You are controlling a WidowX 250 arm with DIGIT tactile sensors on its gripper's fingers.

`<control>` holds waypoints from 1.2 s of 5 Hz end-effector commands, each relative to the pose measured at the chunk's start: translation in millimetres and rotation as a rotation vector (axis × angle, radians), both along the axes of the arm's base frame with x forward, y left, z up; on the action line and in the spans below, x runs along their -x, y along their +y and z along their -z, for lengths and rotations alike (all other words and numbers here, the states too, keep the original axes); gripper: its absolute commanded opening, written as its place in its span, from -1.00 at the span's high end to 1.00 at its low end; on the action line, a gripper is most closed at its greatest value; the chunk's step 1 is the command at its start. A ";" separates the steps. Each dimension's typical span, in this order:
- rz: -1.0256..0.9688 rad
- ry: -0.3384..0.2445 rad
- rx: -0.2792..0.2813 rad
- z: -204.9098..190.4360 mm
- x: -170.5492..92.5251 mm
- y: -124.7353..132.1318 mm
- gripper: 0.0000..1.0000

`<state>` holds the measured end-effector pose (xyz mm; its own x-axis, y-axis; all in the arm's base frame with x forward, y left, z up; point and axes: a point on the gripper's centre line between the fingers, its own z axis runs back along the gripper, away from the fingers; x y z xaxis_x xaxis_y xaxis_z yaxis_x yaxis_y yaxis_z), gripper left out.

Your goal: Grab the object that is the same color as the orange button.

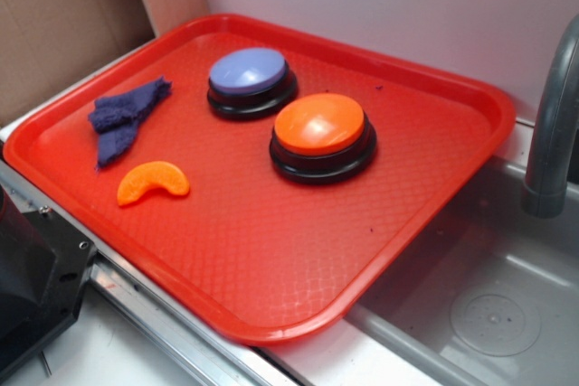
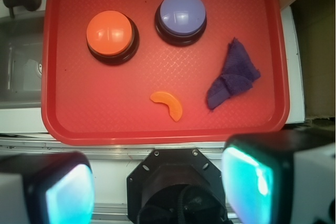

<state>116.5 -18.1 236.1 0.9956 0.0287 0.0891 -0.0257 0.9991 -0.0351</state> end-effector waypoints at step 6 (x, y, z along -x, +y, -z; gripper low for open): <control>0.308 -0.056 0.036 129.5 -33.1 32.0 -1.00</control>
<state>145.7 13.0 102.9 0.9566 -0.2622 0.1273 0.2728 0.9592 -0.0740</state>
